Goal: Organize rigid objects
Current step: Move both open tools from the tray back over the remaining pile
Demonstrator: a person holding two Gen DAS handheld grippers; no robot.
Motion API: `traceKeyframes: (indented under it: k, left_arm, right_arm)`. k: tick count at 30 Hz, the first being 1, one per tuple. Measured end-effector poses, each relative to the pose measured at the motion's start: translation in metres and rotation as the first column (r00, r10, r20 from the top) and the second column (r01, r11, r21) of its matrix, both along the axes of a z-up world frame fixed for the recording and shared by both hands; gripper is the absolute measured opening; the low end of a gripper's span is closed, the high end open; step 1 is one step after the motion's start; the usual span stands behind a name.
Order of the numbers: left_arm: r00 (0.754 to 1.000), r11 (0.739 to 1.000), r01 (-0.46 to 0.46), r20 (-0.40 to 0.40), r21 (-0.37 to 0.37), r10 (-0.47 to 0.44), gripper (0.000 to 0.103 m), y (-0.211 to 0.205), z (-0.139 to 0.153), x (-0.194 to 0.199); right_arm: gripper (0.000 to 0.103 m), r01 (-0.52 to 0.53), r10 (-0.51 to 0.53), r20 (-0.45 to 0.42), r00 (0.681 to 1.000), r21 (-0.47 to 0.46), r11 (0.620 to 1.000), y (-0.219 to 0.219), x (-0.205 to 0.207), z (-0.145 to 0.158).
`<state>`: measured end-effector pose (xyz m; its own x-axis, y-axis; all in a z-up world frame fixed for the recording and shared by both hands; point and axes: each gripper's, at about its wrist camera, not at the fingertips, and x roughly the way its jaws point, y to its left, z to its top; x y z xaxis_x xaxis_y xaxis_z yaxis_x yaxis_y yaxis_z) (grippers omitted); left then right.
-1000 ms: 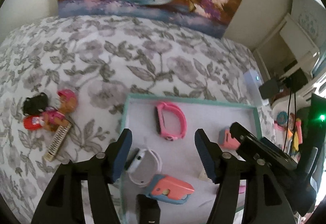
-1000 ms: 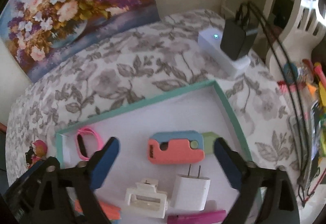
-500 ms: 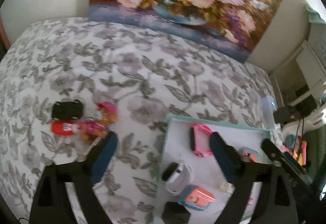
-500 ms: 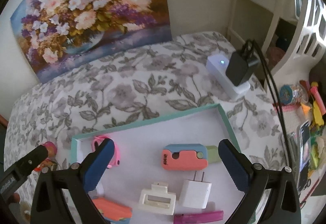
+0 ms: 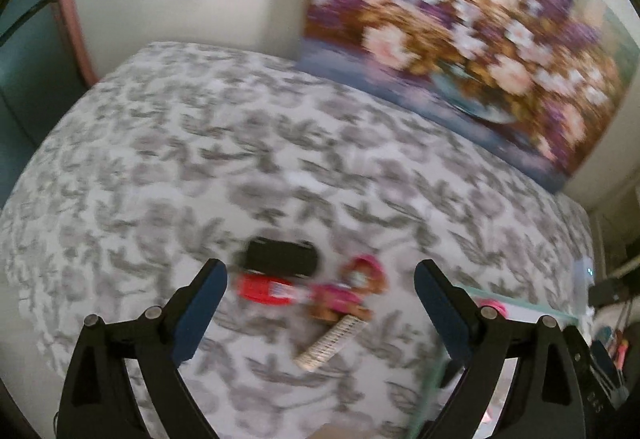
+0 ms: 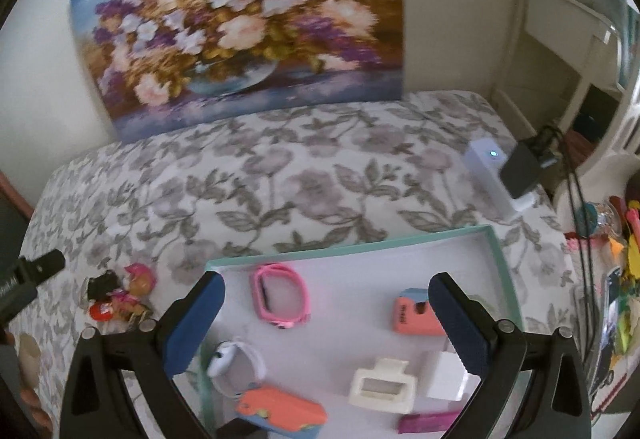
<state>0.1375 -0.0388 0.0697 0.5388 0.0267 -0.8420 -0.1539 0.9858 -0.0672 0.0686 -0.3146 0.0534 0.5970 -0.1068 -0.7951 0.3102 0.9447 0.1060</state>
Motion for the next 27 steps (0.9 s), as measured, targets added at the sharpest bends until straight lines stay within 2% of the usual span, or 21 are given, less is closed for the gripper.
traceKeyframes:
  k: [7, 11, 16, 27]
  left_arm:
    - [0.992, 0.992, -0.127, 0.016, 0.005, 0.127, 0.095, 0.066, 0.006, 0.001]
    - [0.986, 0.987, -0.163, 0.023, 0.0, 0.163, 0.095, 0.092, 0.01, -0.001]
    - [0.982, 0.982, -0.19, 0.02, 0.001, 0.19, 0.095, 0.117, 0.01, -0.001]
    - [0.976, 0.976, -0.217, 0.005, 0.009, 0.217, 0.095, 0.161, 0.004, -0.001]
  right_arm:
    - [0.103, -0.083, 0.083, 0.001, 0.997, 0.019, 0.996, 0.047, 0.014, 0.001]
    - [0.103, -0.136, 0.137, -0.015, 0.991, 0.016, 0.991, 0.075, 0.023, -0.004]
    - [0.103, -0.19, 0.19, -0.035, 0.981, 0.004, 0.982, 0.108, 0.031, -0.01]
    - [0.103, -0.242, 0.242, -0.069, 0.968, 0.006, 0.97, 0.151, 0.044, -0.022]
